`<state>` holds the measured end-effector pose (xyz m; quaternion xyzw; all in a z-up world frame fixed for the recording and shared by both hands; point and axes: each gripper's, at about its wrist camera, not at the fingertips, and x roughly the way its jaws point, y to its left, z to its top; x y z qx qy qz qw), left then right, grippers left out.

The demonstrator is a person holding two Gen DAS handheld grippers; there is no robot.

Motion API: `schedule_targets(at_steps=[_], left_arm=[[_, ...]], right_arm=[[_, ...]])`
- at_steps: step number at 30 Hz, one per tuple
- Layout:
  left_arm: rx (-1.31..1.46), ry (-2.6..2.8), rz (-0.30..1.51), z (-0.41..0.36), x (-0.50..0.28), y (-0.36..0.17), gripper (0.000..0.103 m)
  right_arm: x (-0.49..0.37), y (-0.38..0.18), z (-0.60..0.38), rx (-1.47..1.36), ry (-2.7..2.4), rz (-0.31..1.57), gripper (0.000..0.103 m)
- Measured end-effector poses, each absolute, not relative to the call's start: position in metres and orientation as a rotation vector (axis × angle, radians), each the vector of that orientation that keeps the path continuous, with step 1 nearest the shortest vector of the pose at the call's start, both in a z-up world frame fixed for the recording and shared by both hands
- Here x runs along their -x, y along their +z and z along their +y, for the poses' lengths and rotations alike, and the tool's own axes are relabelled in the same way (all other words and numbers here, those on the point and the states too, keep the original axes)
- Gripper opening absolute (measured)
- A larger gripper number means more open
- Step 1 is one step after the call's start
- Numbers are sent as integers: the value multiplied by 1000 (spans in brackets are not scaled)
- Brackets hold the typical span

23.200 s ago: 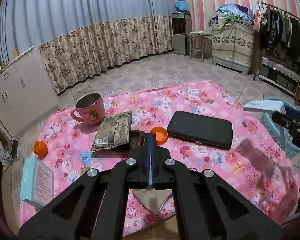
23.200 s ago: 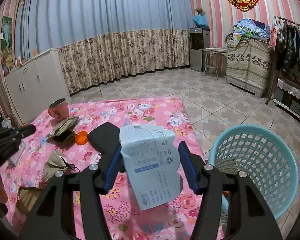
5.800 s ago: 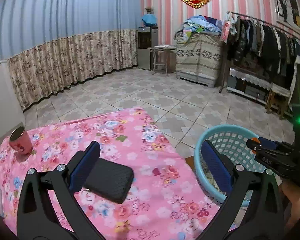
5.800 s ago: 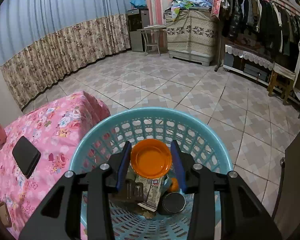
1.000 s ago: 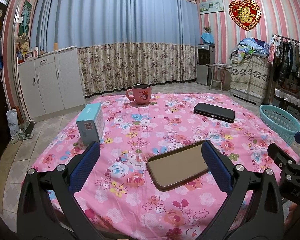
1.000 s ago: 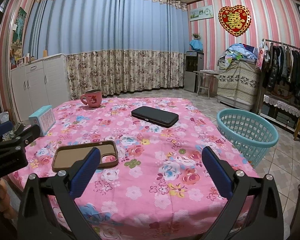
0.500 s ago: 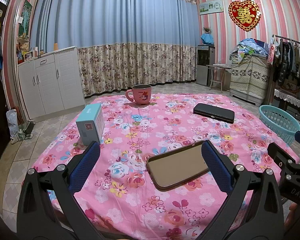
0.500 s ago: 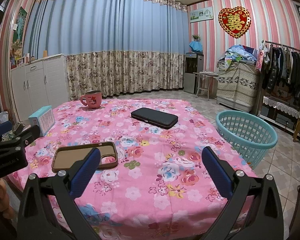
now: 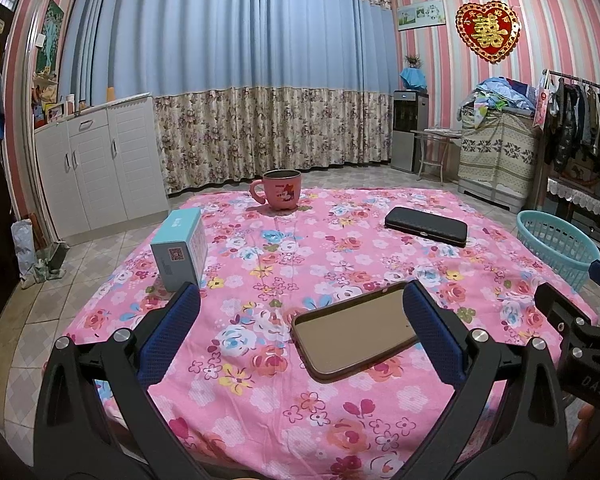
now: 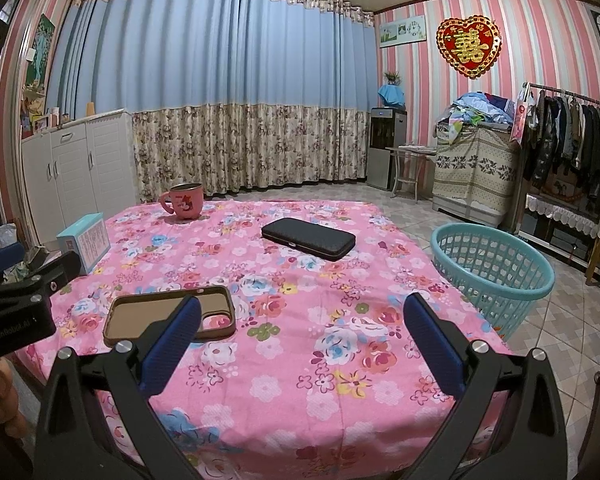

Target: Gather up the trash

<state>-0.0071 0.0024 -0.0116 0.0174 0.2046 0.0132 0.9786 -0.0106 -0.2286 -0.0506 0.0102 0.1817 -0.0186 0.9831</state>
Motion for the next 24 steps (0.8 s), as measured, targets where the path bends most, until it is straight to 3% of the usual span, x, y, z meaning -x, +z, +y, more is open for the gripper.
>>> schedule_targets(at_steps=[24], left_arm=[[-41, 19, 403, 0, 9, -10, 98]], right_arm=[[12, -47, -228, -16, -38, 355, 99]])
